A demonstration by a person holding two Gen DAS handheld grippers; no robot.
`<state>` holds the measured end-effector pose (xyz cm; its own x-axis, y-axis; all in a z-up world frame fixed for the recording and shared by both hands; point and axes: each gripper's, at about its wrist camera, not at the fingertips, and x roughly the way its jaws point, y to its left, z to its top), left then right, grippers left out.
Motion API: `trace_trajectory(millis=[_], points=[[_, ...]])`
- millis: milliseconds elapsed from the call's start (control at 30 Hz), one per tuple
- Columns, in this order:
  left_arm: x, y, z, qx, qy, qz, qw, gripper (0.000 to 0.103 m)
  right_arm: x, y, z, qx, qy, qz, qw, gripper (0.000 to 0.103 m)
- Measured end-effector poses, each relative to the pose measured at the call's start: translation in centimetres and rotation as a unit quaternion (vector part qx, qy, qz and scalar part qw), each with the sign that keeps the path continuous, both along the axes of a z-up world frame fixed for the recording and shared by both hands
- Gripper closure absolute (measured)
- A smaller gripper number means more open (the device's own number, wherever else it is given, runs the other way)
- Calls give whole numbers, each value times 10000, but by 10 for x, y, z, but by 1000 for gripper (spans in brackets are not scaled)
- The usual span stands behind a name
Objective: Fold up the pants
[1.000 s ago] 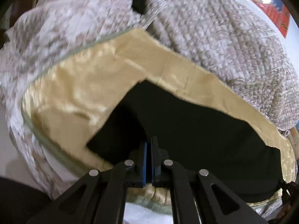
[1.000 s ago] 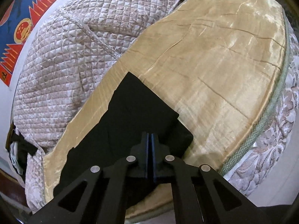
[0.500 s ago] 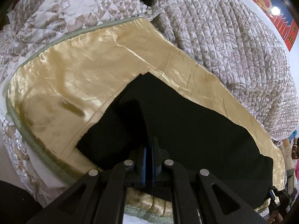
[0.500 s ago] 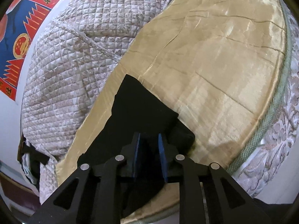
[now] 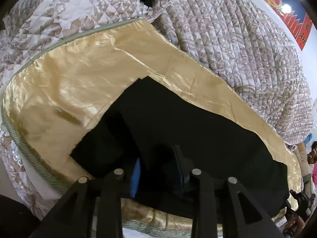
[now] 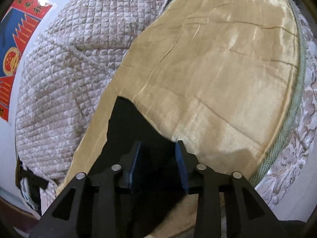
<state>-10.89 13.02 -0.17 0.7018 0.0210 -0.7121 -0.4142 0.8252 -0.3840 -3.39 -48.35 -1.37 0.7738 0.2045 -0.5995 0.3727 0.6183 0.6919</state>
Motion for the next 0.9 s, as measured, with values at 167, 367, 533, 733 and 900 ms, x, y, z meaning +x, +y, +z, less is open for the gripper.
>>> trace_trajectory(millis=[167, 367, 533, 733, 900], points=[[1, 1, -1, 6, -17, -7, 10000, 71, -4, -5, -5, 233, -61, -76, 9997, 58], [2, 4, 0, 18, -48, -16, 10000, 75, -1, -1, 3, 178, -215, 103, 9996, 58], [2, 14, -1, -77, 37, 135, 9999, 95, 2, 8, 16, -173, -232, 309, 9991, 86], [-3, 11, 13, -17, -55, 132, 9999, 99, 9, 13, 23, -303, -135, 507, 9982, 94], [-13, 9, 28, 197, -175, 99, 9996, 99, -16, 6, 51, -144, -549, 489, 9972, 95]])
